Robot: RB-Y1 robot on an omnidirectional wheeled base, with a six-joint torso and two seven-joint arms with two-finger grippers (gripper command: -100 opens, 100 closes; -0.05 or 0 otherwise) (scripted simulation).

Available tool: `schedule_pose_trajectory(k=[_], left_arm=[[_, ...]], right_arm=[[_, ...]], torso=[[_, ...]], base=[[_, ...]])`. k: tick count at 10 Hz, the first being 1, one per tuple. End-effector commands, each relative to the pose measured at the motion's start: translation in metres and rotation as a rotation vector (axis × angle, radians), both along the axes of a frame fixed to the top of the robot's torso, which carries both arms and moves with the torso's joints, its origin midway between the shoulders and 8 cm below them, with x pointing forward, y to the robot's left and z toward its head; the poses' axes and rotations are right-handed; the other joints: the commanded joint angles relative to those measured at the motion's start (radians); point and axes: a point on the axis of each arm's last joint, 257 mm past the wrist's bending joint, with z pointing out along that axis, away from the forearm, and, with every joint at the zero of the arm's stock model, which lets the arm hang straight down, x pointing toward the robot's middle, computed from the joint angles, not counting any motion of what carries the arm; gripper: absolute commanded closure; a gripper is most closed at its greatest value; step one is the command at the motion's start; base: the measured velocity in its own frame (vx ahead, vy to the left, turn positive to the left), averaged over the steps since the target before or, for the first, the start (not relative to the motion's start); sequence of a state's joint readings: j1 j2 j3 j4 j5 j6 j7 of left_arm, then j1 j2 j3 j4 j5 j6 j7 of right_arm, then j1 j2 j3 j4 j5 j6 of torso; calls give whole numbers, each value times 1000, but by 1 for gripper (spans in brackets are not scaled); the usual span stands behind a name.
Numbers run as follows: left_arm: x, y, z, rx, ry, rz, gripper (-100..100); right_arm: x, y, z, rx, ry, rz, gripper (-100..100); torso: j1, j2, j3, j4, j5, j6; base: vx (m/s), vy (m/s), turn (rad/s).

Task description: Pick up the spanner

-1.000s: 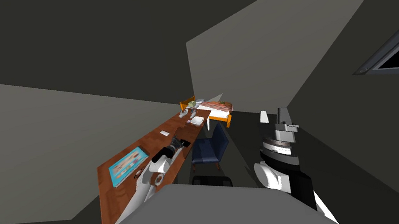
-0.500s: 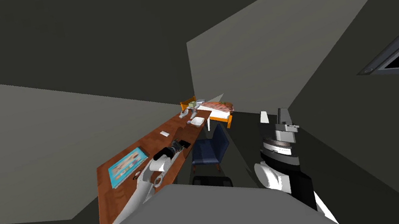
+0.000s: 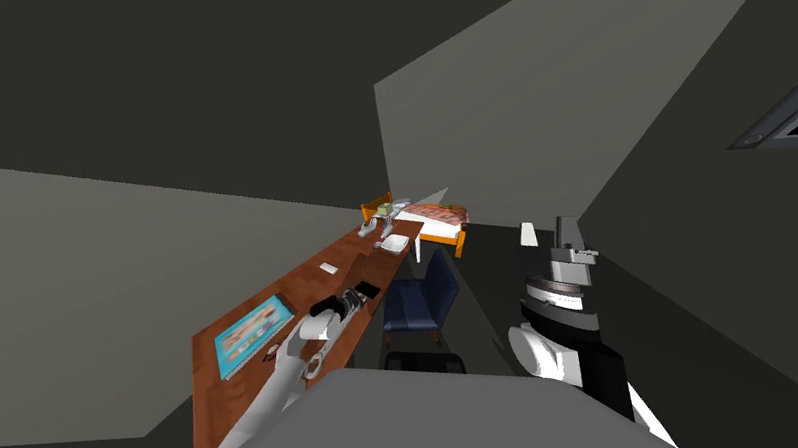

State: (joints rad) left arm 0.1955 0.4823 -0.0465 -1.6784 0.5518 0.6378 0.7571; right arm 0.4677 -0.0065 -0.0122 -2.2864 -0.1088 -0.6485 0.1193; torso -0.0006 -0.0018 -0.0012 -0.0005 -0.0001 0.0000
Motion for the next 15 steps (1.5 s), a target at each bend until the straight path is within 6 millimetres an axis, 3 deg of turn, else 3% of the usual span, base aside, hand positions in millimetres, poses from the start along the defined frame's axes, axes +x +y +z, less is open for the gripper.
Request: schedule_pose_trajectory(k=[1, 7, 8, 11, 15], left_arm=[[-8, 7, -7, -10, 45, 13, -100], [-48, 40, -53, -62, 286, 116, -100], [-52, 40, -56, -61, 304, 116, -100], [-81, 64, -75, -83, 449, 196, -100], [-106, 83, -84, -93, 561, 264, -100]], right_arm=[[0, 0, 0, 0, 0, 0, 0], [0, 0, 0, 0, 0, 0, 0], [0, 0, 0, 0, 0, 0, 0], [0, 0, 0, 0, 0, 0, 0], [0, 0, 0, 0, 0, 0, 0]], torso=[[0, 0, 0, 0, 0, 0], [0, 0, 0, 0, 0, 0], [-1, 0, 0, 0, 0, 0], [0, 0, 0, 0, 0, 0], [0, 0, 0, 0, 0, 0]], base=[[23, -12, 8], [28, -17, 17], [29, -18, 12], [36, -15, 23], [26, -8, 13]])
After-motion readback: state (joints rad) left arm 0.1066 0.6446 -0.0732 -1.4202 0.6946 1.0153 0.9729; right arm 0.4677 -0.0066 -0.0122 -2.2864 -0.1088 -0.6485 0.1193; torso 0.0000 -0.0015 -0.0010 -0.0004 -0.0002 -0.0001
